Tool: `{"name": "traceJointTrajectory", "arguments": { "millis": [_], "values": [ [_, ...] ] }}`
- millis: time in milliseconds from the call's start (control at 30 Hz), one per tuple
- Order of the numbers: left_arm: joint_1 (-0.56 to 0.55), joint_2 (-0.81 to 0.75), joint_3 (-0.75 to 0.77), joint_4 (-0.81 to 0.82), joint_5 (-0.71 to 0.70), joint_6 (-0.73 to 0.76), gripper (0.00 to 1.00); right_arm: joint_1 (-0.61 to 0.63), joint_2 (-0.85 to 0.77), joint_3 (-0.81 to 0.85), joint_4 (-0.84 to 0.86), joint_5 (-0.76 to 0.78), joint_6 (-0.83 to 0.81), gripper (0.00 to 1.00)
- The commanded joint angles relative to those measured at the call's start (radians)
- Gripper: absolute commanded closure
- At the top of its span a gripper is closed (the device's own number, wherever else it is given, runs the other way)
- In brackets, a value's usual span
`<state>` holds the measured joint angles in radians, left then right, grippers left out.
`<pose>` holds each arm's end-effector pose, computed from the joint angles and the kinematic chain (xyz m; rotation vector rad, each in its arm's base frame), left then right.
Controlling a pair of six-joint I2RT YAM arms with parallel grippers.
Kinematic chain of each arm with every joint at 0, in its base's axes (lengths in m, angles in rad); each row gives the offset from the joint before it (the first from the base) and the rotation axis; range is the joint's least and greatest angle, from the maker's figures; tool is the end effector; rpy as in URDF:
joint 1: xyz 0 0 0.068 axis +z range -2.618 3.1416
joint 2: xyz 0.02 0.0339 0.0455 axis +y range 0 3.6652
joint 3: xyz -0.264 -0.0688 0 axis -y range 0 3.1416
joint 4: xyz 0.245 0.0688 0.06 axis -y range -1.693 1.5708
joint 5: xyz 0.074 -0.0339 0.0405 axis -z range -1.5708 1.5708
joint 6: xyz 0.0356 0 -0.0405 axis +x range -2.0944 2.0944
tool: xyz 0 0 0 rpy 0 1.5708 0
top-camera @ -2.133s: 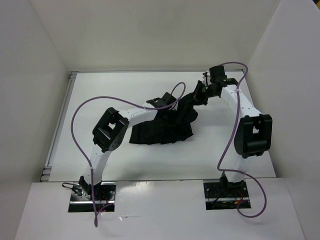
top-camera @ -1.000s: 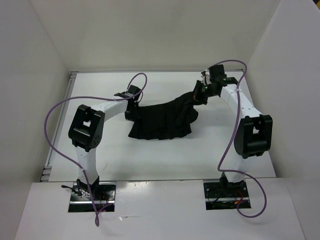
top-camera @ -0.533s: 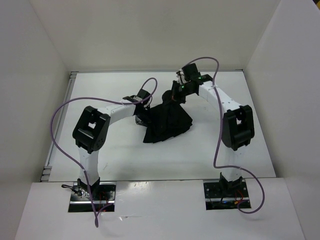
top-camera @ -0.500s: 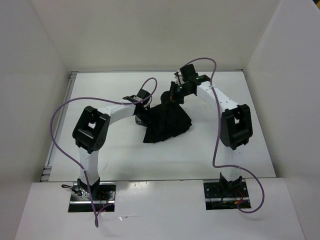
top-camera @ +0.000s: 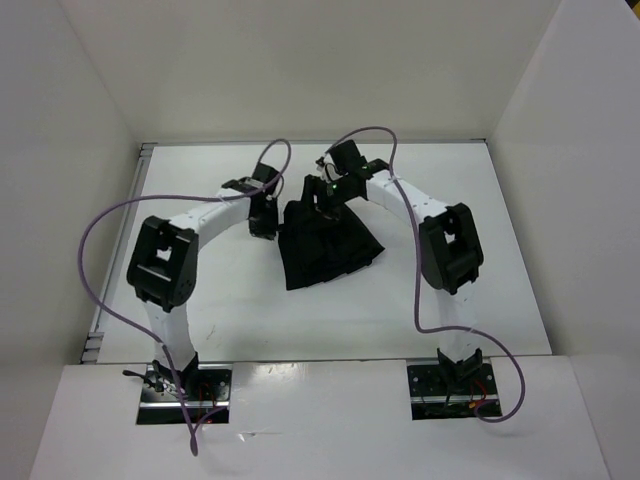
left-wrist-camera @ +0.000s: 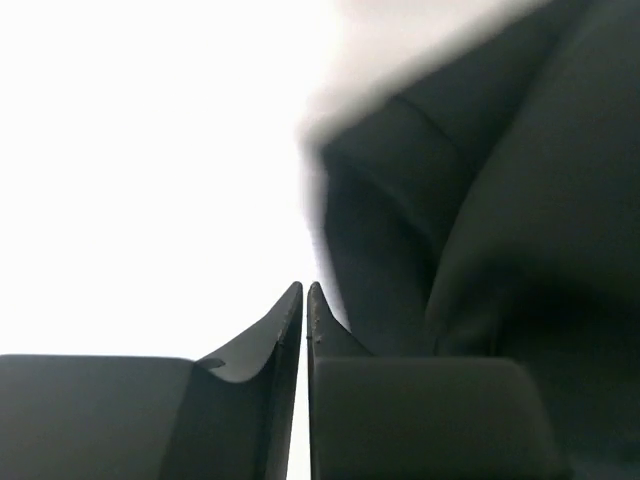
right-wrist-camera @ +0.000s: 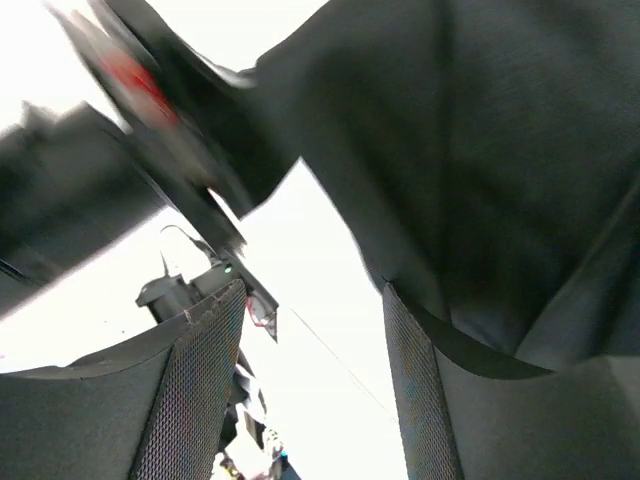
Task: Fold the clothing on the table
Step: Fold the skirt
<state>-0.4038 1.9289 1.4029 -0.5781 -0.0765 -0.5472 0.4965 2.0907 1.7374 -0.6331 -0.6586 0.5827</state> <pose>0.3724 -0.1562 0.1918 -0.2167 2.6767 -0.2008 0.3924 0.2374 0.2289 -0.1621 2.7283 1.2173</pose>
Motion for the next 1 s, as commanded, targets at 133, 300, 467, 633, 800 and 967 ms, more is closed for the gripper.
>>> {"name": "traceJointTrajectory", "arguments": {
  "millis": [133,300,467,633,800,967],
  "values": [
    [0.088,-0.278,0.188,-0.137,-0.177,0.087,0.89,-0.006,-0.213,0.063,-0.002,0.008,-0.044,0.37],
    [0.088,-0.325,0.304,-0.077,0.226,0.154,0.93,-0.036,-0.195,0.079,-0.049,0.170,-0.053,0.50],
    [0.023,-0.168,0.378,0.068,0.458,0.119,0.99,-0.055,-0.166,0.106,-0.086,0.353,-0.018,0.99],
    [0.003,0.005,0.406,0.167,0.452,0.044,1.00,-0.055,-0.242,0.010,-0.042,0.465,0.029,1.00],
    [-0.006,0.131,0.340,0.213,0.387,-0.005,1.00,-0.075,-0.323,-0.081,-0.028,0.524,0.039,0.97],
    [-0.006,0.098,0.153,0.222,0.308,-0.014,1.00,-0.096,-0.354,-0.118,-0.028,0.511,0.028,0.96]
  ]
}}
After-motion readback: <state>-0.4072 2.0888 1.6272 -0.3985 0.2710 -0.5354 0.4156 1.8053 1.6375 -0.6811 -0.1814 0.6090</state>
